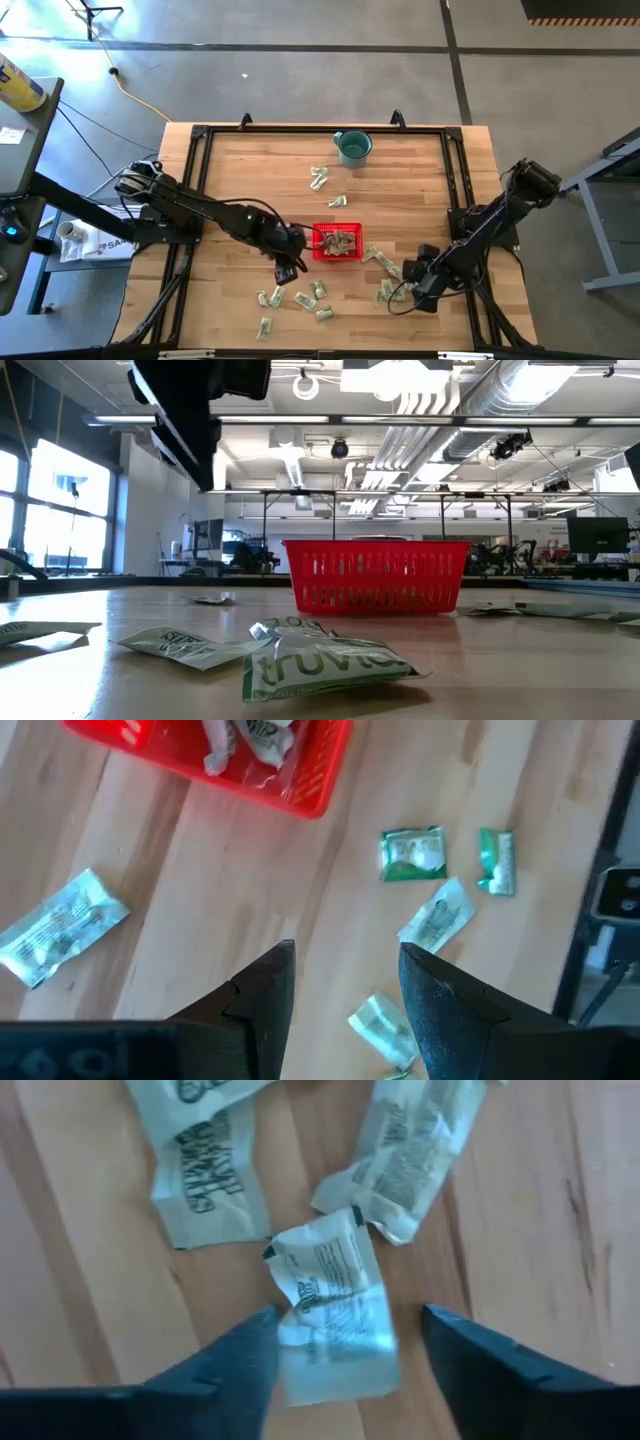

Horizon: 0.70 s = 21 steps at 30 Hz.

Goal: Pick and place Stevia / Truvia into bins
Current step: Put the green stevia packet into the red bin

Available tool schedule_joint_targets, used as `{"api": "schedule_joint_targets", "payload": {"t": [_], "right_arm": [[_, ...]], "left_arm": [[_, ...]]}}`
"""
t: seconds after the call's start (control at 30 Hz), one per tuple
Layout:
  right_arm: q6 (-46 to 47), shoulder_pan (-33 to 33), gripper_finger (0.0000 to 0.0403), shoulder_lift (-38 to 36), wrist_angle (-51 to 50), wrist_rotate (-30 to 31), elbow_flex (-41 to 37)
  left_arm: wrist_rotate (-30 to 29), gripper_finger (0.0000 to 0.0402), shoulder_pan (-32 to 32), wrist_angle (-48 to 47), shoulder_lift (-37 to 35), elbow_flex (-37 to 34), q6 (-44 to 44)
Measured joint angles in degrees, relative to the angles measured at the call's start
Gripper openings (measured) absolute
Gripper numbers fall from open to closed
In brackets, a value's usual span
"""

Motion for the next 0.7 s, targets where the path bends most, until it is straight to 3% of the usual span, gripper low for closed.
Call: {"api": "schedule_joint_targets", "payload": {"t": [0.17,0.33,0.47,0.57,0.63,0.7], "right_arm": [[0.9,-0.1,0.0121,0.1,-3.5,-0.6,0.0],[5.4,-3.3,0.0014,-0.9,-15.1,-0.1,4.7],[6.7,-8.6,0.0016,-3.4,-22.1,10.0,14.3],[1.4,-14.4,0.0003,-4.5,-23.9,17.8,21.5],[-4.5,-19.3,0.0005,-4.2,-20.4,18.8,25.0],[-9.9,-24.3,0.0008,-3.2,-15.8,15.5,26.2]], "left_arm": [[-3.1,0.0211,-0.4,-10.3,-2.0,0.0,-0.1],[-8.1,0.0211,-1.5,-20.1,-6.4,0.0,-2.6],[-13.3,0.0211,-3.8,-24.2,-11.0,0.0,-6.4],[-16.6,0.0211,-6.4,-25.0,-14.3,0.0,-9.8],[-19.1,0.0211,-8.3,-25.0,-15.8,0.0,-11.8],[-20.7,0.0211,-10.3,-25.3,-16.6,0.0,-13.6]]}}
